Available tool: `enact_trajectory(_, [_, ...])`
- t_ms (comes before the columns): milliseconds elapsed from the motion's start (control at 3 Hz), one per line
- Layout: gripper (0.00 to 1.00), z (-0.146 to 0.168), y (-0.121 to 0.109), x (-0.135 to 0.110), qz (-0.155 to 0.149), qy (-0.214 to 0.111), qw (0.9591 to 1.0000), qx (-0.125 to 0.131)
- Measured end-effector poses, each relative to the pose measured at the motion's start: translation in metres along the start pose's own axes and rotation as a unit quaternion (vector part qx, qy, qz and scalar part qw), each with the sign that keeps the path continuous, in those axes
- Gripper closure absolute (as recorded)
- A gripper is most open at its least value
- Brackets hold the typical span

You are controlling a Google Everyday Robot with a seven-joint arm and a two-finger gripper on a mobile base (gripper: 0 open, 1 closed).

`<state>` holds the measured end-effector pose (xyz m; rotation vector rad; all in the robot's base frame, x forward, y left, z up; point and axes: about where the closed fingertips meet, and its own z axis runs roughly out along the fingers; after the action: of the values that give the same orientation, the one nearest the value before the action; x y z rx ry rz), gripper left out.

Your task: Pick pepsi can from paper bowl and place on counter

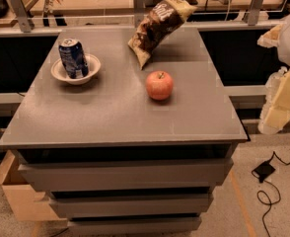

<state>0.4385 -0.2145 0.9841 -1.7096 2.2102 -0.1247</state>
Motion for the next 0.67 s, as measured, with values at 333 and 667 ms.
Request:
enact_trajectory(333, [0.0, 0.0, 0.0, 0.0, 0.0, 0.0, 1.0, 0.0])
enact_trajectory(667, [0.0, 0.009, -0.013, -0.016, 0.023, -0.042, 0.9987, 0.015])
